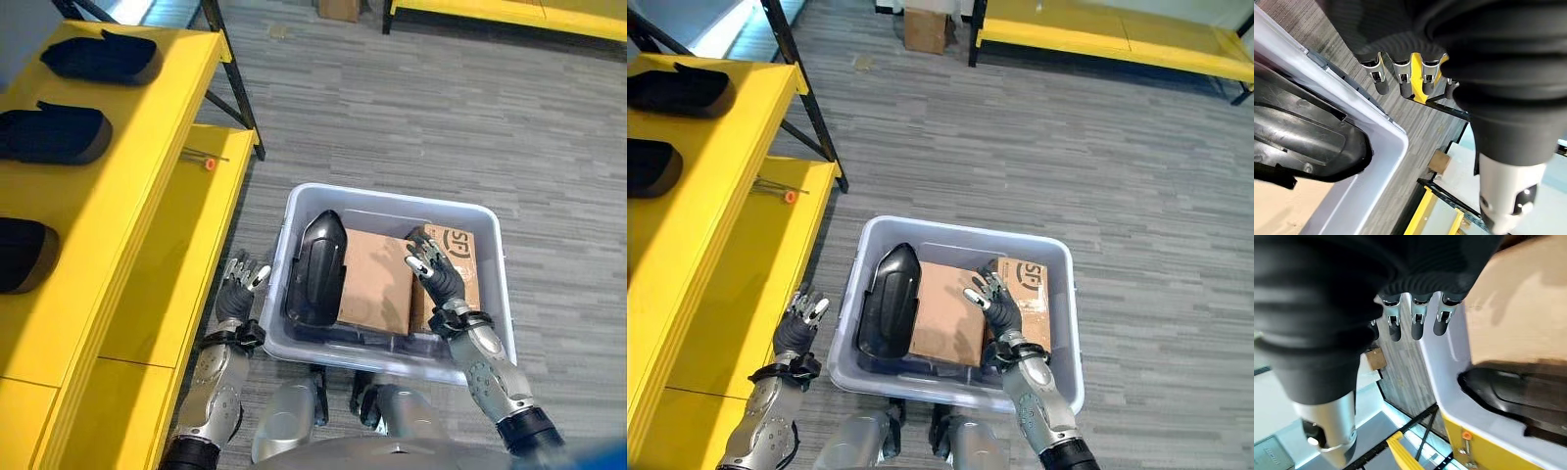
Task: Move parts from the plastic box to the shelf.
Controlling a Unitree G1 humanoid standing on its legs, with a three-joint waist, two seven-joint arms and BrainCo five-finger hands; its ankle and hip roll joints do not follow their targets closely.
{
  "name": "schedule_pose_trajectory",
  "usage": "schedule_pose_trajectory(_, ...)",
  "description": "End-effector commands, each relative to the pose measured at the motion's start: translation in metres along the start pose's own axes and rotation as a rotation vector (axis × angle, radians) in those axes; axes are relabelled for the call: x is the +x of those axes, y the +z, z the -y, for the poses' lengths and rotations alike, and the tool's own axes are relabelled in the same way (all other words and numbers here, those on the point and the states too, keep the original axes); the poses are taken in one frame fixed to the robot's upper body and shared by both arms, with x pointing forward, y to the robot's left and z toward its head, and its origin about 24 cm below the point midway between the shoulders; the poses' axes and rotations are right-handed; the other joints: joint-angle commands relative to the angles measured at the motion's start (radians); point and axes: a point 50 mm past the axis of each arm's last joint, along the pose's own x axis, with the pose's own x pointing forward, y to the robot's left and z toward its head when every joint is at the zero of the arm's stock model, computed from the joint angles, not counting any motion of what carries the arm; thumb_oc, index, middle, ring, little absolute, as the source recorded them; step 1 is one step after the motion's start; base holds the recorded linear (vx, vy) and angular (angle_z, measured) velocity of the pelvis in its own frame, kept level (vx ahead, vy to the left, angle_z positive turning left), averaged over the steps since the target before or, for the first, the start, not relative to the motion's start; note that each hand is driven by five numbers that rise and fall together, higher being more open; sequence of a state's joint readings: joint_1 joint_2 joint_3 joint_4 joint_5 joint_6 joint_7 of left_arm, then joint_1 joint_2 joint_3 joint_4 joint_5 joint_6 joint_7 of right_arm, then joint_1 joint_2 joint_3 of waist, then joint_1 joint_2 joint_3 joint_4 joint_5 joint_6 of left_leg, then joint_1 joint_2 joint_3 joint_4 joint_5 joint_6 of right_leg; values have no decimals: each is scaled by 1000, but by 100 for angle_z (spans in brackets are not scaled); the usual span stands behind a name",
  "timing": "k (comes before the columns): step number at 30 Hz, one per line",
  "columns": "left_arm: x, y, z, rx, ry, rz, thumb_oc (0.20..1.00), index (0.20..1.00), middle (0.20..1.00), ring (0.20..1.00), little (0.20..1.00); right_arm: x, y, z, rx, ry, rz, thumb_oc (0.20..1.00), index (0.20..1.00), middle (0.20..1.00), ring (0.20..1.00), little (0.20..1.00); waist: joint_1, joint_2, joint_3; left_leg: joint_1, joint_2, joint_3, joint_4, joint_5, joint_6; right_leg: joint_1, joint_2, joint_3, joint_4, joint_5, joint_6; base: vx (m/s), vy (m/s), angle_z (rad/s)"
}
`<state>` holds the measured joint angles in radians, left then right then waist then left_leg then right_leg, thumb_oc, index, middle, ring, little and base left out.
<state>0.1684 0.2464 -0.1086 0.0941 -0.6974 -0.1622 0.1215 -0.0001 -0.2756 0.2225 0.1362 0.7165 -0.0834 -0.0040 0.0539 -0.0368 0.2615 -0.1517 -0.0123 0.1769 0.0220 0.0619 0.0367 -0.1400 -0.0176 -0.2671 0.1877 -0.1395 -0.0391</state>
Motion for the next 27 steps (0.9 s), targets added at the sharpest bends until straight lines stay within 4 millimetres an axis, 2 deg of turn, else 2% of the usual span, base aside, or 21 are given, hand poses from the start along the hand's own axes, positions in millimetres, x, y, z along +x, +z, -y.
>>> schedule_pose_trajectory(1,4,18,11,-12,-76,88,1000,1000,1000,1000,1000,1,20,-1,8,33,88,1000,1000,1000,1000,1000,-19,-10,-8,1,50,-47,87,-64,-68,150,-29,-1,-206,72,91,-4,-19,8)
schedule_pose_trajectory(5,2,16,11,-6,-83,78,1000,1000,1000,1000,1000,-3,18,3,25,20,85,1000,1000,1000,1000,1000,-32,10,-16,5,40,-57,91,-56,-76,177,-34,-11,-226,74,86,-31,-17,18)
schedule_pose_trajectory(9,5,18,16,-13,-110,88,1000,1000,1000,1000,1000,-5,24,7,9,15,102,1000,1000,1000,1000,1000,-41,17,15,-49,42,-58,260,-83,-104,168,-62,-24,-210,70,72,-98,23,26)
schedule_pose_trajectory(10,5,20,16,-8,-110,97,1000,1000,1000,1000,1000,-4,26,6,10,18,112,1000,1000,1000,1000,1000,-41,9,25,-44,55,-95,301,-103,-107,159,-77,-14,-197,77,71,-85,61,20)
schedule_pose_trajectory(11,5,20,16,-8,-110,97,1000,1000,1000,1000,1000,-4,26,6,10,18,112,1000,1000,1000,1000,1000,-41,9,26,-45,55,-95,302,-104,-107,159,-76,-15,-197,76,71,-54,81,11)
schedule_pose_trajectory(12,6,20,16,-7,-108,100,1000,1000,1000,1000,1000,-4,26,6,12,17,114,1000,1000,1000,1000,1000,-39,5,27,-35,64,-129,299,-113,-104,152,-86,-9,-187,79,75,-6,121,3)
schedule_pose_trajectory(13,6,23,15,-11,-97,107,1000,1000,1000,1000,1000,-3,27,8,21,1,119,1000,1000,1000,1000,1000,-45,1,21,-20,117,-212,252,-95,-108,128,-105,3,-167,81,85,-8,122,2)
schedule_pose_trajectory(14,6,23,15,-11,-97,107,1000,1000,1000,1000,1000,-3,27,8,21,1,120,1000,1000,1000,1000,1000,-47,0,19,-22,115,-213,248,-91,-108,126,-107,2,-167,82,85,28,207,-5)
schedule_pose_trajectory(15,5,24,15,-15,-93,110,1000,1000,1000,1000,1000,-4,28,9,31,-5,126,1000,1000,1000,1000,1000,-55,8,8,-2,184,-261,162,-42,-119,110,-116,15,-163,79,97,27,197,-2)
schedule_pose_trajectory(17,8,27,17,-20,-99,122,1000,1000,1000,1000,1000,-4,32,13,34,-27,142,1000,1000,1000,1000,1000,-69,23,5,-7,273,-266,70,38,-137,97,-135,15,-165,81,113,23,266,-6)
schedule_pose_trajectory(18,8,28,18,-20,-104,125,1000,1000,1000,1000,1000,-6,34,17,32,-46,149,1000,1000,1000,1000,1000,-73,32,4,-8,294,-246,38,70,-147,102,-140,10,-171,84,121,31,244,-3)
schedule_pose_trajectory(19,9,28,18,-15,-108,127,1000,1000,1000,1000,1000,-7,34,19,28,-58,153,1000,1000,1000,1000,1000,-74,38,3,4,291,-235,27,68,-155,107,-144,10,-179,88,128,77,246,9)
schedule_pose_trajectory(21,8,27,18,-8,-126,124,1000,1000,1000,1000,1000,-8,35,23,25,-77,158,1000,1000,1000,1000,1000,-75,59,-10,28,272,-231,1,30,-172,120,-150,30,-208,108,143,118,261,15)
schedule_pose_trajectory(23,7,27,18,-6,-129,122,1000,1000,1000,1000,1000,-9,34,23,26,-79,157,1000,1000,1000,1000,1000,-72,61,-12,39,263,-228,-4,22,-173,124,-154,31,-213,116,144,84,166,-9)
schedule_pose_trajectory(27,6,29,14,46,-145,115,1000,1000,1000,1000,1000,-11,31,23,68,-101,164,1000,1000,1000,1000,1000,-65,46,-10,63,198,-175,-11,-22,-158,143,-232,27,-206,152,184,101,284,13)
